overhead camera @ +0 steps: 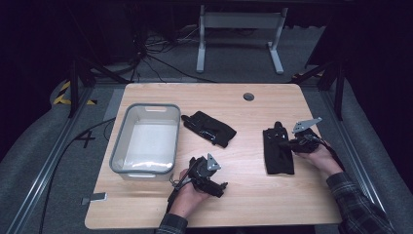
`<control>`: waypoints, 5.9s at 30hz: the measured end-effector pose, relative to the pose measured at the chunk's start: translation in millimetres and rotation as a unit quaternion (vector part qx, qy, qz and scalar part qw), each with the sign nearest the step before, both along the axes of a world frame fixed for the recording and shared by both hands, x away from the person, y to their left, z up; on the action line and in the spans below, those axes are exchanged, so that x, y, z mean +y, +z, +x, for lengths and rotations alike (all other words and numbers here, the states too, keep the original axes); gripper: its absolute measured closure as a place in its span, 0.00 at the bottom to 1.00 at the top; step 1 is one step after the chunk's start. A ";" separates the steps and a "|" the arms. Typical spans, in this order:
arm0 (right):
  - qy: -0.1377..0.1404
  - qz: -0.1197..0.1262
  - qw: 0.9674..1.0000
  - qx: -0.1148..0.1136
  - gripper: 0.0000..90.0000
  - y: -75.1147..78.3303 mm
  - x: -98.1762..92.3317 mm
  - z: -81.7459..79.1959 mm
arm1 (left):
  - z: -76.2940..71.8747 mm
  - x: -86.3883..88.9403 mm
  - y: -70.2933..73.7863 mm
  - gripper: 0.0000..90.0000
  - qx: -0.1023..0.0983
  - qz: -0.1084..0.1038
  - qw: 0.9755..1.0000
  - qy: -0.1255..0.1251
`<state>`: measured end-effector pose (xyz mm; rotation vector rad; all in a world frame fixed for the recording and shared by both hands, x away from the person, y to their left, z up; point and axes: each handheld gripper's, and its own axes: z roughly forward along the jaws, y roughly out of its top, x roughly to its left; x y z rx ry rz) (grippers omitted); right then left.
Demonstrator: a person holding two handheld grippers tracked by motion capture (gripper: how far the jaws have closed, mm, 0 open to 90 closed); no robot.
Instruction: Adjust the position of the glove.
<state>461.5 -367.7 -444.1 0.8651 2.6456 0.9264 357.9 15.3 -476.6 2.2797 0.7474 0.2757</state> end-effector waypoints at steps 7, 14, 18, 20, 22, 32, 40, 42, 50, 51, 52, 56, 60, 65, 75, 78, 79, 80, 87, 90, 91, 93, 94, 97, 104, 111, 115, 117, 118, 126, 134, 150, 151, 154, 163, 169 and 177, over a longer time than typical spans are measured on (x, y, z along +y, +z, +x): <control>0.016 -0.006 1.000 0.002 1.00 0.7 3.1 -7.9 | 0.0 0.1 0.2 0.00 0.001 0.001 1.000 0.000; 0.033 0.003 0.999 0.012 1.00 -0.1 3.2 -20.3 | 0.0 0.1 0.2 0.00 0.001 0.001 1.000 0.000; 0.039 -0.001 0.999 0.011 1.00 0.1 4.4 -29.1 | 0.0 0.1 0.2 0.00 0.001 0.001 1.000 0.000; 0.042 -0.003 0.999 0.010 1.00 0.2 5.2 -32.4 | 0.0 0.0 0.0 0.00 0.000 0.000 1.000 0.000; 0.044 -0.002 0.999 0.011 1.00 0.0 5.3 -35.1 | 0.0 0.1 0.2 0.00 0.001 0.001 1.000 0.000; 0.052 0.002 0.999 0.015 1.00 -0.8 5.9 -57.9 | 0.0 0.1 0.2 0.00 0.001 0.001 1.000 0.000; 0.057 0.004 0.998 0.013 1.00 -2.0 7.7 -87.0 | 0.0 0.0 0.2 0.00 0.001 0.001 1.000 0.000; 0.057 0.004 0.998 0.013 1.00 -2.0 7.8 -90.1 | -0.1 0.0 0.0 0.00 0.000 0.000 1.000 0.000; 0.056 0.007 0.998 0.016 1.00 -2.5 6.7 -108.2 | 0.0 0.0 0.2 0.00 0.001 0.001 1.000 0.000; 0.055 0.007 0.998 0.015 1.00 -2.7 6.8 -109.1 | -0.1 0.0 0.1 0.00 0.001 0.000 1.000 0.000; 0.057 0.007 0.998 0.015 1.00 -2.5 6.6 -109.7 | -0.1 -0.1 0.0 0.00 0.000 0.000 1.000 0.001; 0.061 0.017 0.998 0.016 0.95 1.1 5.3 -109.8 | -0.1 -0.1 0.0 0.00 0.000 0.000 1.000 0.001; 0.046 0.027 0.999 0.002 0.87 8.6 -0.1 -107.2 | -0.1 -0.1 0.0 0.00 0.000 0.000 1.000 0.001; 0.010 0.028 0.999 -0.018 0.71 9.0 -12.3 -98.9 | -0.1 -0.1 0.0 0.00 0.000 0.000 1.000 0.001; -0.076 0.014 0.996 -0.041 0.36 -2.6 -52.2 -81.6 | -0.1 -0.2 0.0 0.00 0.000 0.000 1.000 0.001; -0.099 0.012 0.994 -0.041 0.22 -9.3 -60.1 -76.9 | -0.1 -0.2 0.2 0.00 0.001 0.001 1.000 0.000; -0.106 0.010 0.994 -0.040 0.18 -11.4 -61.6 -75.9 | -0.1 -0.3 0.0 0.00 0.000 0.000 1.000 0.001; -0.110 0.010 0.993 -0.041 0.16 -13.7 -62.8 -75.4 | -0.1 -0.4 0.0 0.00 0.000 0.000 1.000 0.001; -0.122 0.033 0.991 -0.046 0.10 -19.6 -69.0 -74.8 | -0.1 -0.4 0.0 0.00 0.000 0.000 1.000 0.001; -0.126 0.036 0.990 -0.052 0.09 -20.7 -70.2 -76.8 | -0.3 -0.4 1.6 0.01 0.002 0.001 1.000 -0.003; -0.127 0.037 0.990 -0.052 0.09 -20.9 -70.2 -76.9 | -0.4 -0.3 2.6 0.06 0.002 0.002 1.000 -0.003; -0.127 0.037 0.990 -0.052 0.09 -20.9 -70.2 -76.8 | -1.0 -0.4 5.9 0.15 0.003 0.002 1.000 0.000; -0.127 0.037 0.990 -0.052 0.09 -20.9 -70.2 -76.9 | -0.9 -0.3 7.0 0.20 0.004 0.005 1.000 0.001; -0.130 0.038 0.989 -0.053 0.09 -21.2 -70.1 -77.6 | -0.3 -0.3 10.6 0.34 0.005 0.008 1.000 0.008; -0.133 0.040 0.989 -0.055 0.09 -21.7 -69.9 -78.5 | 9.0 -3.2 23.4 0.72 0.015 -0.007 1.000 0.024; -0.133 0.040 0.989 -0.055 0.09 -21.7 -69.9 -78.5 | 28.5 -11.3 35.3 1.00 0.019 -0.008 0.999 0.040; -0.133 0.041 0.989 -0.055 0.09 -21.8 -70.0 -78.4 | 44.9 -18.8 43.8 1.00 0.017 -0.007 0.998 0.057; -0.132 0.040 0.989 -0.054 0.09 -21.6 -70.0 -78.3 | 54.5 -22.9 46.2 1.00 0.014 -0.013 0.998 0.065; -0.132 0.040 0.989 -0.055 0.09 -21.6 -70.0 -78.3 | 61.1 -26.1 47.0 1.00 0.014 -0.013 0.997 0.069; -0.132 0.038 0.989 -0.054 0.09 -21.3 -70.0 -77.9 | 100.6 -44.5 41.5 1.00 0.012 -0.018 0.995 0.100; -0.132 0.038 0.989 -0.053 0.09 -21.3 -69.9 -77.8 | 123.7 -49.6 27.2 1.00 0.036 -0.017 0.993 0.113; -0.130 0.037 0.990 -0.050 0.07 -21.4 -69.5 -77.5 | 97.2 -39.0 22.1 1.00 0.076 -0.031 0.994 0.069; -0.130 0.037 0.990 -0.050 0.07 -21.4 -69.6 -77.4 | 95.2 -38.9 22.2 1.00 0.076 -0.029 0.994 0.066; -0.131 0.037 0.989 -0.051 0.07 -21.4 -69.7 -77.4 | 88.9 -39.5 22.9 1.00 0.079 -0.025 0.995 0.053; -0.129 0.036 0.990 -0.051 0.08 -21.0 -69.4 -77.3 | 67.9 -39.5 23.3 1.00 0.083 -0.018 0.996 0.019; -0.124 0.037 0.990 -0.050 0.08 -21.0 -69.1 -77.5 | 48.6 -39.1 23.9 1.00 0.089 -0.013 0.996 -0.009; -0.123 0.037 0.990 -0.050 0.08 -21.0 -69.1 -77.6 | 18.7 -37.8 23.5 1.00 0.089 -0.008 0.995 -0.039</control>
